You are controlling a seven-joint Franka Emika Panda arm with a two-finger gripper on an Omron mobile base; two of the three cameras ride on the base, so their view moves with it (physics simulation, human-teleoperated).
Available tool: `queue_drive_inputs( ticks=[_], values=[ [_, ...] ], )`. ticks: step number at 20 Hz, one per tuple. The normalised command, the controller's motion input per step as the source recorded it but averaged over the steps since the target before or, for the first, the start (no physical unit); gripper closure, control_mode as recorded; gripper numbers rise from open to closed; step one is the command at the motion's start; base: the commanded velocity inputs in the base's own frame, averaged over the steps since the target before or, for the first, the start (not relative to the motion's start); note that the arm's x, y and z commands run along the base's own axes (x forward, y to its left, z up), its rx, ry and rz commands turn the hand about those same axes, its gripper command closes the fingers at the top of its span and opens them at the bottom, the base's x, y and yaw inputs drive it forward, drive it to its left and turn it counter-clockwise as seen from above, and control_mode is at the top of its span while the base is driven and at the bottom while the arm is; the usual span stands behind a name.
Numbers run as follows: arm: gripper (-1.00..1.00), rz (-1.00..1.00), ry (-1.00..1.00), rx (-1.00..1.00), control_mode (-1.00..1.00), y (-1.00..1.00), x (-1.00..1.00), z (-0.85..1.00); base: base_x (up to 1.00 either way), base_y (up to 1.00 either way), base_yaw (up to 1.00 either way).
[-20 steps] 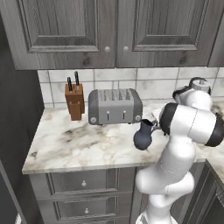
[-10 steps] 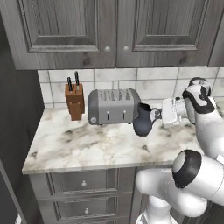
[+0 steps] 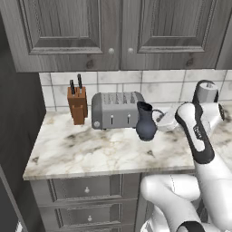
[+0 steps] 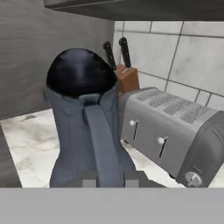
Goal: Move the salami and potato from the second highest shelf to the top shelf to make space. Then, place the pitcher from the counter on the cleared second highest shelf.
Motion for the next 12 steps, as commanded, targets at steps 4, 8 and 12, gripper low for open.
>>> queue_drive_inputs(
  ticks=[4,8,12],
  values=[
    [1.0,-0.4,0.11,0.0,-1.0,0.13,-0.2,0.5,0.0,0.0,0.0],
    [1.0,-0.41,0.13,-0.01,-1.0,0.14,-0.28,0.6,0.0,0.0,0.0],
    [1.0,-0.41,0.13,-0.01,-1.0,0.01,-0.5,0.33,0.0,0.0,0.0]
  ],
)
